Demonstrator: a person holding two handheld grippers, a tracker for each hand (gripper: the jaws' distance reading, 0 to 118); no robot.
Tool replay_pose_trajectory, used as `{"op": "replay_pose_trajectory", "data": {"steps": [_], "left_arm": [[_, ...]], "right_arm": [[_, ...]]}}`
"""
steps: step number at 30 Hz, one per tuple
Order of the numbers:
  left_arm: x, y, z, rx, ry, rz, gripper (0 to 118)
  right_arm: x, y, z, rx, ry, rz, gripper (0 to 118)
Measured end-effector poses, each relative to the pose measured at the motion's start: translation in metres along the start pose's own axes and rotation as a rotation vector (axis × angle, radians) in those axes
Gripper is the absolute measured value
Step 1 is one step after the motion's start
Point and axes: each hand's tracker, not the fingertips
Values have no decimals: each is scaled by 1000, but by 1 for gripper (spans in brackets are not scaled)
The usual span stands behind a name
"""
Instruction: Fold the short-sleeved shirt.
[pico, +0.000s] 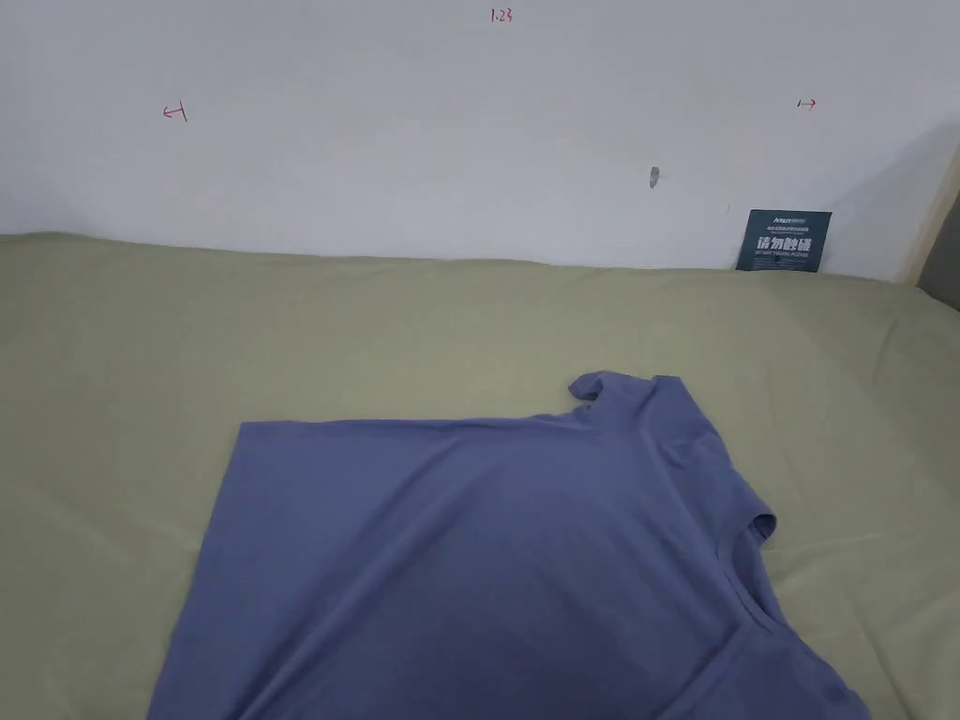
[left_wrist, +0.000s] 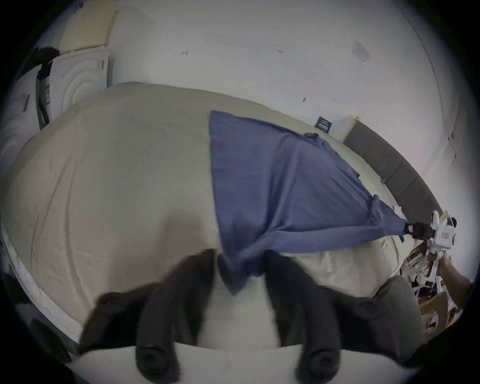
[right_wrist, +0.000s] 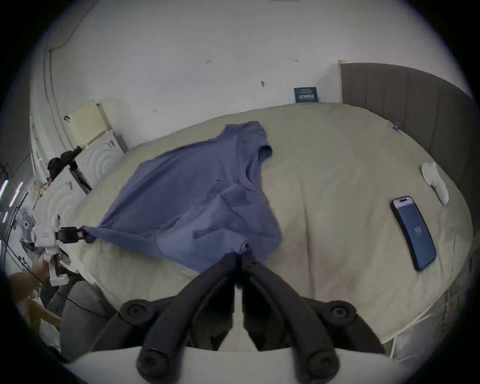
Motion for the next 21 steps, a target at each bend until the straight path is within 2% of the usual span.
{"op": "replay_pose_trajectory", "data": {"steps": [1,2,3,4,7,10,13,16,17,18,19,20,21], "left_arm": [[-2,-3,0,-4,21,19,67],[-2,-5,2,-4,32,39,78],[-3,-6,7,-1,31,67,79],[-4,-6,12,9,41,96,79],[8,3,34,75,84,138,79],[35,19,65,210,133,42,79],[78,35,94,319,161,-48,79],[102,38,104,388,157,-44,79],[114,38,107,408,150,-35,78],[131,37,108,432,152,-26,78],[144,32,109,454,167,-9,75],[152,25,108,467,171,7,68],[160,16,106,499,176,23,38]], "right_arm": [[3,-1,1,-6,-31,-3,17],[5,0,3,-4,-72,-15,37],[7,0,8,7,-105,-27,66],[9,2,13,13,-116,-33,78],[6,17,36,102,-165,11,77],[-12,38,59,206,-211,82,77],[-41,54,83,327,-198,104,77],[-71,55,98,400,-181,123,77],[-78,52,101,408,-164,128,77],[-86,47,104,412,-146,129,71],[-94,40,104,420,-141,127,59],[-99,34,104,424,-131,126,38],[-105,27,103,420,-125,129,0]]}}
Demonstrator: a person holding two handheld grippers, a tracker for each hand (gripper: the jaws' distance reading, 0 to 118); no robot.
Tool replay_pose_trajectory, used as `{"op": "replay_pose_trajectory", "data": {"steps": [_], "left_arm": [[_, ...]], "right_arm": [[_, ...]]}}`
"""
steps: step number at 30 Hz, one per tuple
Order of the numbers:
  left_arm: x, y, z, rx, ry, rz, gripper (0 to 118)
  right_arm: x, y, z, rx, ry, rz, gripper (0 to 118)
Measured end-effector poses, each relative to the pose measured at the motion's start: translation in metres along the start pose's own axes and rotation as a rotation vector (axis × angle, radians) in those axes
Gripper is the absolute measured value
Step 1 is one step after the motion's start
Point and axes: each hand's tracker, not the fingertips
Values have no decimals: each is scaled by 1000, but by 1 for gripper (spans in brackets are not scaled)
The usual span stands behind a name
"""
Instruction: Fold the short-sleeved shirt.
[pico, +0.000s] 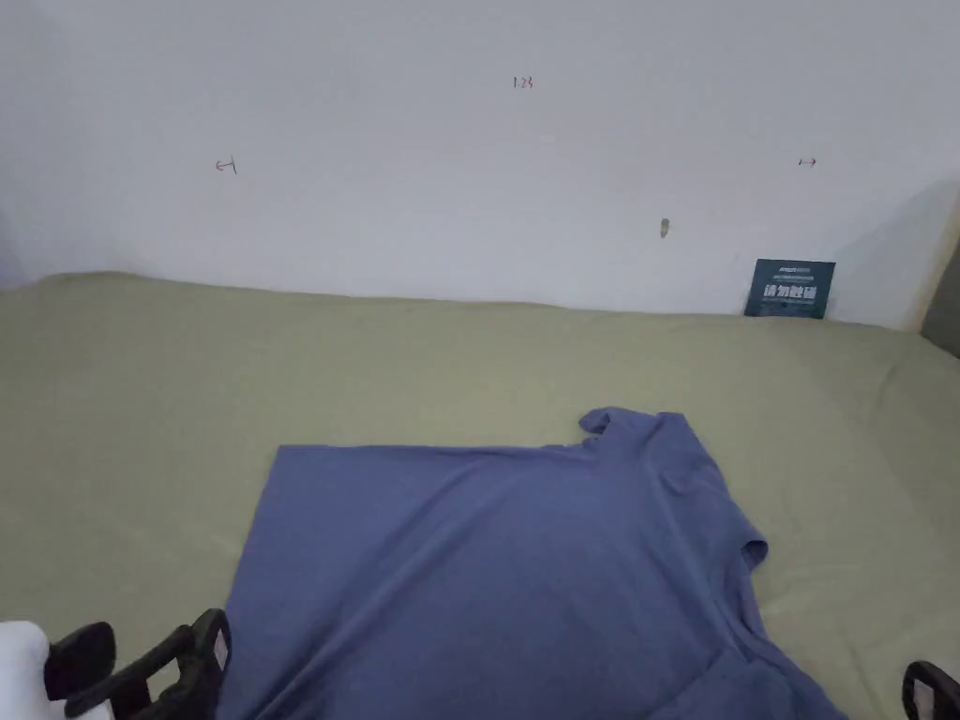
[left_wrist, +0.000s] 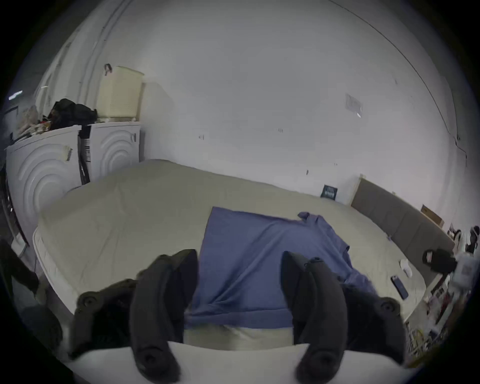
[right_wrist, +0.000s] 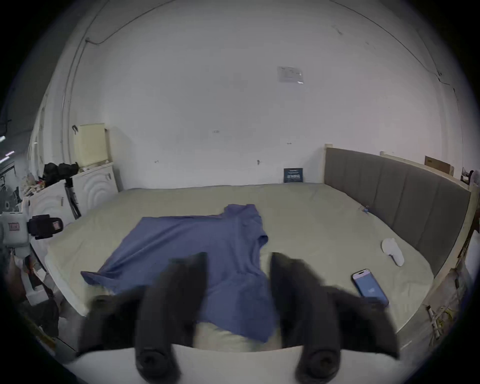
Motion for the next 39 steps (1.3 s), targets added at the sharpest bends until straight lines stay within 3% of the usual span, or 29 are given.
{"op": "replay_pose_trajectory", "data": {"steps": [1,2,3,5,6,11,12,13,14,15,16,23,25,26,27,29,31,32,34,35,37,38,39], "left_arm": [[6,-12,2,32,6,-2,4],[10,-20,3,20,2,-17,0],[13,-28,1,-27,22,-49,0],[10,-46,-3,-117,-13,-88,0],[8,-54,-4,-143,-16,-93,0],[-23,-74,-23,-265,92,77,0],[-33,-75,-30,-292,121,122,6],[-34,-69,-30,-313,144,165,19],[-40,-68,-36,-329,166,197,39],[-46,-68,-45,-349,178,232,67],[-52,-69,-53,-349,176,254,78],[-68,-72,-116,-456,226,198,78],[-75,-78,-137,-524,192,228,74],[-76,-80,-143,-563,174,239,65],[-77,-83,-148,-604,159,255,43],[-69,-81,-141,-563,262,176,17],[-71,-77,-132,-518,118,219,11],[-69,-76,-131,-517,143,214,11],[-60,-69,-129,-522,165,124,11],[-57,-69,-128,-517,174,83,11],[-53,-71,-131,-535,177,26,11],[-52,-72,-131,-526,179,36,11],[-53,-72,-129,-521,176,39,11]], "right_arm": [[-6,-8,0,-14,11,5,0],[-14,-15,-1,-41,14,24,0],[-20,-25,-1,-65,-13,59,0],[-22,-40,-3,-150,89,54,0],[-24,-50,-6,-160,87,38,0],[-26,-64,-9,-189,96,-12,0],[-25,-64,-11,-192,97,-7,0],[-24,-63,-14,-198,94,2,0],[-24,-61,-16,-202,91,10,0],[-23,-59,-18,-204,90,14,0],[-21,-56,-21,-203,88,14,0],[-15,-43,-39,-213,61,36,0],[-12,-44,-46,-231,47,46,0],[-10,-44,-49,-244,41,45,0],[-7,-45,-53,-268,36,37,0],[-2,-48,-62,-322,41,8,0],[5,-51,-77,-379,32,-3,0],[8,-53,-83,-406,29,-1,4],[18,-60,-106,-512,46,11,76],[20,-64,-115,-550,59,22,76],[21,-77,-133,-630,48,87,103],[19,-78,-136,-617,52,100,107],[19,-80,-141,-608,45,108,100]]}}
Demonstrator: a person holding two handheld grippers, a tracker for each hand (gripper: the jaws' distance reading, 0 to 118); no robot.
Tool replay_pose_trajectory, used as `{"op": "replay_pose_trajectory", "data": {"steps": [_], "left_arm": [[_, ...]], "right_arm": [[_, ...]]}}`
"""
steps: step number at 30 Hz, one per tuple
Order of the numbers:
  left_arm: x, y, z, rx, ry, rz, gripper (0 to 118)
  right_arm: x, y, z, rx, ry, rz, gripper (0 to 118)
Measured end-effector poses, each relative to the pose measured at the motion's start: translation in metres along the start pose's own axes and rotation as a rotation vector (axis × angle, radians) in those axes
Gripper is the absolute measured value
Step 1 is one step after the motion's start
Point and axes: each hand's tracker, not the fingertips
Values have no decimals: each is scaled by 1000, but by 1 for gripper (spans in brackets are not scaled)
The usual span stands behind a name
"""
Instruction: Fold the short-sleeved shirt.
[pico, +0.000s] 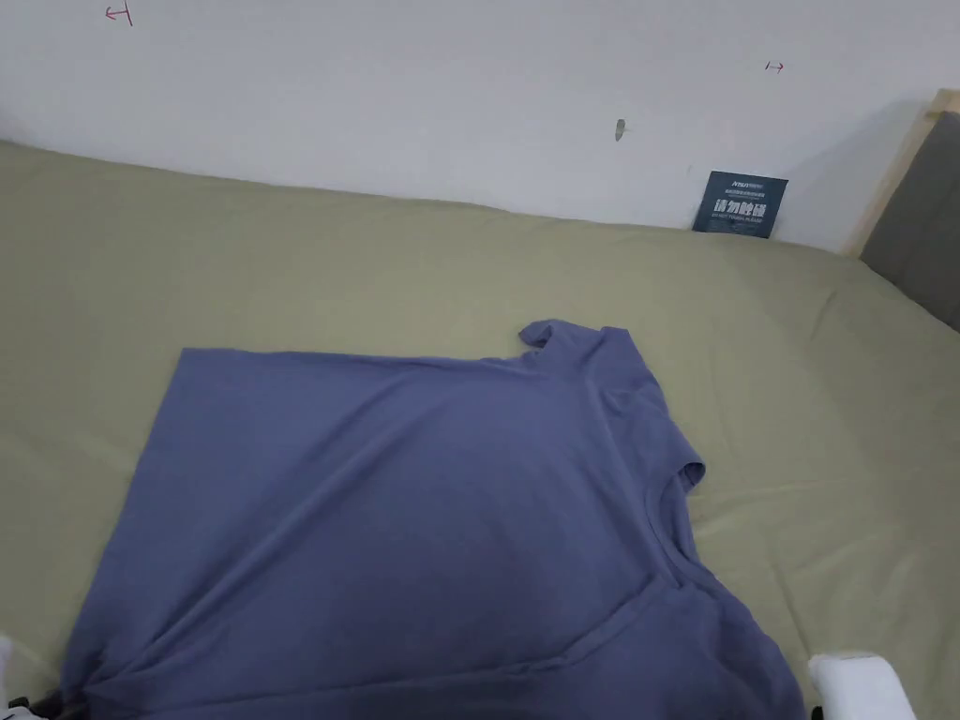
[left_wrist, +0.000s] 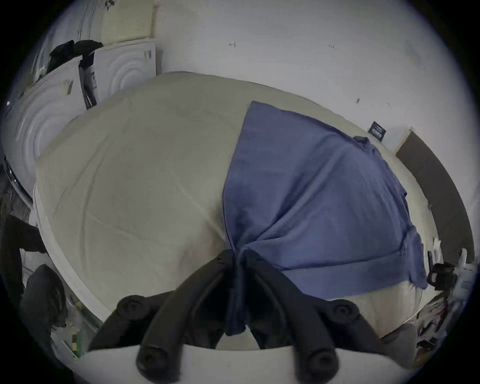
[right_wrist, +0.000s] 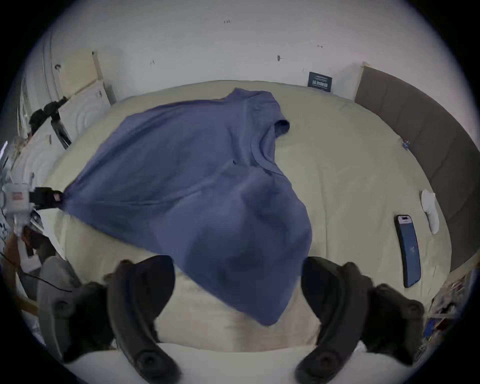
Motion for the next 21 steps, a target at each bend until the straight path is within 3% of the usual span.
{"op": "replay_pose_trajectory", "data": {"steps": [4,5,8,21], "left_arm": [[0,3,0,-12,-6,14,11],[-1,3,0,-14,-8,16,11],[0,2,0,-18,-14,23,11],[-2,8,14,21,-29,10,11]], "right_arm": [[11,-2,-23,-50,33,-90,95],[12,-3,-26,-50,35,-87,86],[17,-9,-37,-44,17,-64,9],[4,4,1,15,0,-79,5]]}}
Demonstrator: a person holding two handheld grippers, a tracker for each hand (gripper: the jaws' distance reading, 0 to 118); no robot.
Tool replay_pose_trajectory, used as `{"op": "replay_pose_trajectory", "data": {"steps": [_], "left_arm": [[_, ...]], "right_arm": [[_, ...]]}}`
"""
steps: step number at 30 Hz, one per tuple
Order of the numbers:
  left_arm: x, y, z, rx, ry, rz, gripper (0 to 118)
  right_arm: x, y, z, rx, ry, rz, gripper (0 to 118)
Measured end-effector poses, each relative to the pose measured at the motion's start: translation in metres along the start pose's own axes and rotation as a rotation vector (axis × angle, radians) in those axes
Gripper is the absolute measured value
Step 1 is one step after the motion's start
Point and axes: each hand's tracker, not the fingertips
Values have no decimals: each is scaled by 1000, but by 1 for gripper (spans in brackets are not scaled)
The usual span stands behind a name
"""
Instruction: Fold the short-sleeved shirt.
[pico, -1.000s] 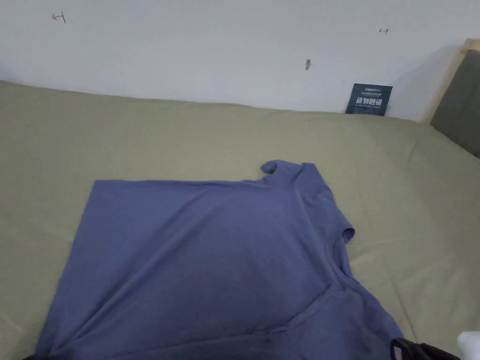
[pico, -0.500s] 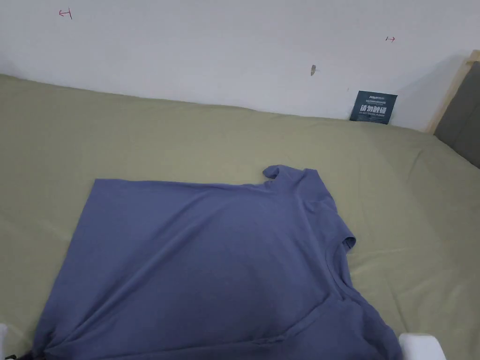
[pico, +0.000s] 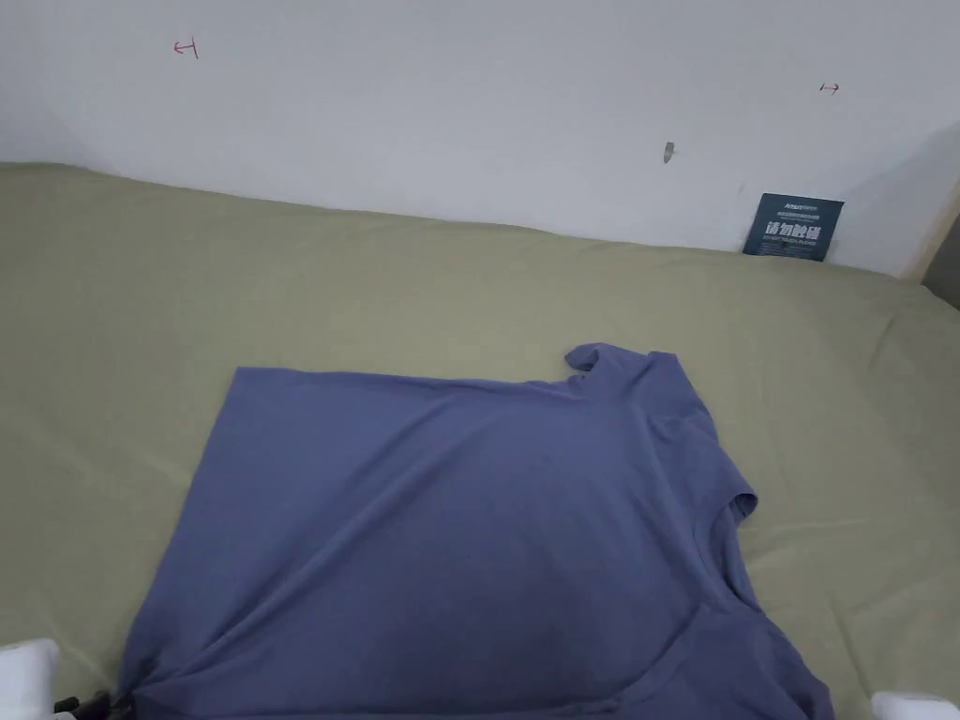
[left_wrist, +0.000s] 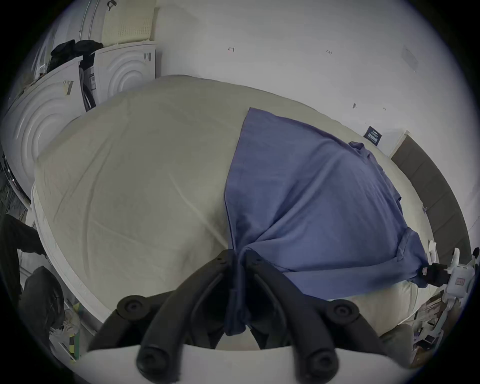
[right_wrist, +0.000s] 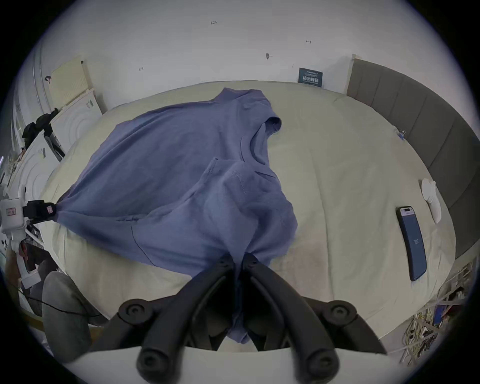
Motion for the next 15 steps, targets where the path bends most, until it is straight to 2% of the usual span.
{"op": "replay_pose_trajectory", "data": {"steps": [5,9,13,15], "left_arm": [[-1,28,11,18,-43,23,11],[1,63,-1,17,-68,13,11],[12,105,-27,-31,-78,-28,11],[16,127,-41,-83,-92,-43,11]], "right_arm": [[3,26,14,24,32,-15,5],[8,71,14,21,68,-31,5],[13,125,-10,-53,87,26,5],[15,148,-22,-88,92,26,5]]}}
